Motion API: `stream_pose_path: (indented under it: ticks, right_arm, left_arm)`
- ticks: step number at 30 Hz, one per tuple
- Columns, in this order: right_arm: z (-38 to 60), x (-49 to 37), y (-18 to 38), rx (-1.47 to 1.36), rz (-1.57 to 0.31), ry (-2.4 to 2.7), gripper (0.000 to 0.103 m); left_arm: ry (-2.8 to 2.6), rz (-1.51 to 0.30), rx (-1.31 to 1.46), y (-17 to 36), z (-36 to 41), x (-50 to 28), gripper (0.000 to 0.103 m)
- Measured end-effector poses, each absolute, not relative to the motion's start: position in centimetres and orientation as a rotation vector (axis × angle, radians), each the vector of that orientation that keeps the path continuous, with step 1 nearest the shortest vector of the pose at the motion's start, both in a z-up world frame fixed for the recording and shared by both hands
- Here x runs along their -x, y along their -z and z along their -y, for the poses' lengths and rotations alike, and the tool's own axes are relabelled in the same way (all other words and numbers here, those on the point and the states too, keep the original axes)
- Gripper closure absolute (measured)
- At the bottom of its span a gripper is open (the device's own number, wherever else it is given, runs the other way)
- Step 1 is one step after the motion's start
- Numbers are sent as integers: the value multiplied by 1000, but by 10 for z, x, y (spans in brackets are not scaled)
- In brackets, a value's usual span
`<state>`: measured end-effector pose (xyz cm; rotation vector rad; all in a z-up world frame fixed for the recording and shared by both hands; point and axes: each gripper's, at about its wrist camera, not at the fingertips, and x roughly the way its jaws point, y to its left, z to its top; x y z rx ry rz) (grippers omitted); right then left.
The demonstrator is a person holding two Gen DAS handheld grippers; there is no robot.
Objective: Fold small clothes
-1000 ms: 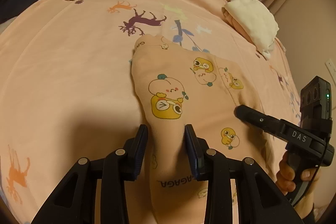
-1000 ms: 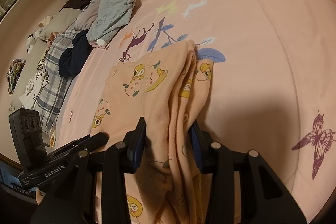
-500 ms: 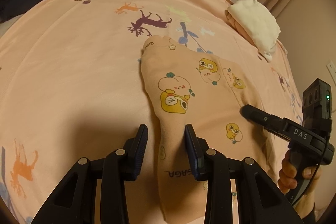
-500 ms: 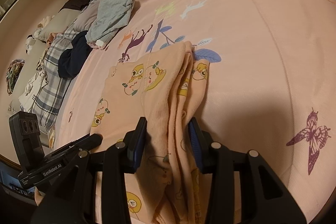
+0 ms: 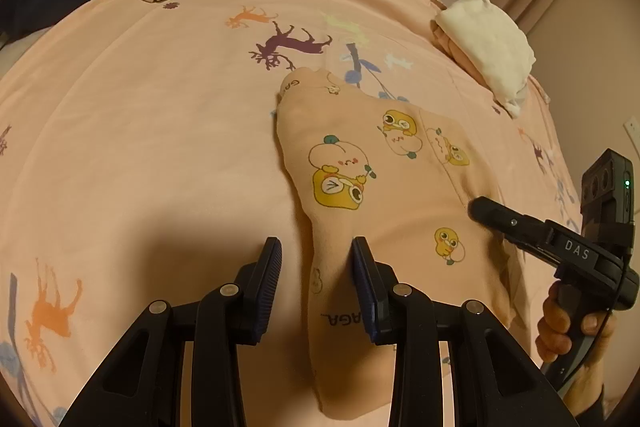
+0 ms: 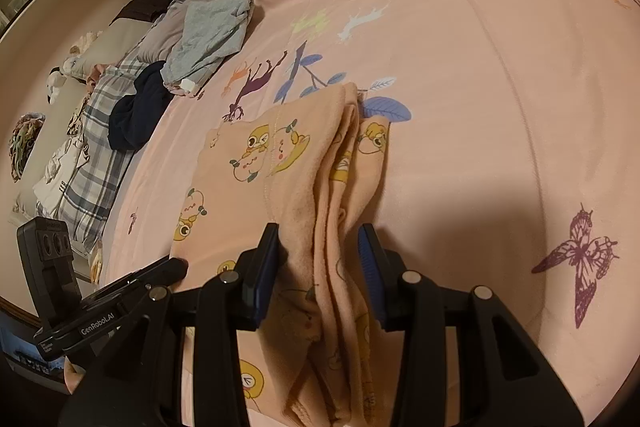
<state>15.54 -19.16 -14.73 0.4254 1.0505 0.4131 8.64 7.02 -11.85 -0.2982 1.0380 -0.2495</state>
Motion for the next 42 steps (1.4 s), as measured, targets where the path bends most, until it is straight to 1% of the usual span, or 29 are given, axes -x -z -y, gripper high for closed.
stream_pose_path:
  ticks: [8,10,12,16,18,21,26,28,30,31,32,33,35,38,42]
  right_arm:
    - [197,-150,143,-421,-1042,-393,62]
    - [198,-149,141,-409,-1034,-378,59]
    - [199,-147,137,-389,-1021,-355,54]
    - [203,-144,129,-356,-990,-296,46]
    - [207,-143,123,-336,-965,-259,40]
    - [209,-140,112,-309,-923,-240,37]
    - [195,-136,94,-251,-863,-324,37]
    - [186,-135,91,-231,-851,-369,43]
    - [173,-140,91,-202,-858,-418,60]
    - [167,-144,93,-190,-867,-428,64]
    - [161,-149,97,-179,-887,-433,73]
    - [158,-152,100,-174,-898,-433,78]
    - [153,-161,111,-166,-929,-438,80]
    - [149,-173,126,-120,-982,-385,87]
    - [155,-187,141,-127,-1029,-320,92]
  left_arm:
    - [245,-1039,302,117,-74,-85,69]
    - [237,-1035,297,116,-76,-83,68]
    - [222,-1033,290,115,-78,-82,63]
    - [196,-1023,277,112,-82,-77,62]
    - [175,-1015,262,110,-84,-74,62]
    - [148,-1001,238,107,-86,-68,62]
    - [198,-976,246,100,-85,-54,62]
    - [220,-970,244,98,-81,-50,62]
    - [241,-968,254,98,-76,-50,63]
    - [248,-969,258,99,-74,-50,64]
    - [258,-974,253,101,-70,-50,71]
    - [267,-979,248,102,-67,-51,76]
    - [292,-991,230,107,-58,-52,77]
    - [305,-1020,214,117,-50,-54,77]
    - [311,-1050,217,128,-51,-54,77]
